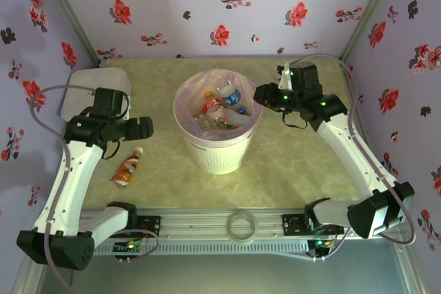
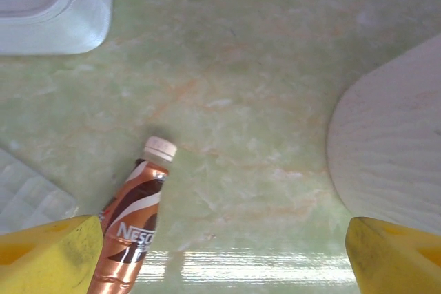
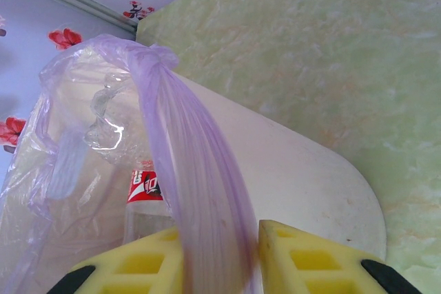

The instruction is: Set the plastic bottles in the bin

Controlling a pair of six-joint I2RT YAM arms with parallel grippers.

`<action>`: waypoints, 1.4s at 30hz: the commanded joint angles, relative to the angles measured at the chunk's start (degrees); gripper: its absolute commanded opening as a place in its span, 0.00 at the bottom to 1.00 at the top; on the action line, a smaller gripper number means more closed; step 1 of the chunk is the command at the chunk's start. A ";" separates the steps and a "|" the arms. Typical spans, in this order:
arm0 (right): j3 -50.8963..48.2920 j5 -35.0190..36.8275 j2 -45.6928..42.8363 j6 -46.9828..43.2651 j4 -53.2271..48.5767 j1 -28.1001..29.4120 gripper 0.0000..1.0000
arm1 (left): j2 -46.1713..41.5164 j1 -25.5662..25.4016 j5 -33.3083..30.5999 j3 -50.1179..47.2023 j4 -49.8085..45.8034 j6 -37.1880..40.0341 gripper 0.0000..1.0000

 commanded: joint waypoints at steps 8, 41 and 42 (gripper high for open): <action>2.05 0.11 0.55 -1.09 -0.25 -1.61 0.29 | -2.19 8.61 -5.27 -22.30 14.11 -11.23 0.92; 0.22 -1.83 0.03 -0.17 2.21 -3.72 0.29 | 4.25 -1.46 -5.27 -38.75 31.98 -26.88 0.94; 0.20 -1.74 -0.06 -0.15 2.12 -3.70 0.29 | 4.58 -1.51 -4.96 -39.00 32.62 -27.00 0.94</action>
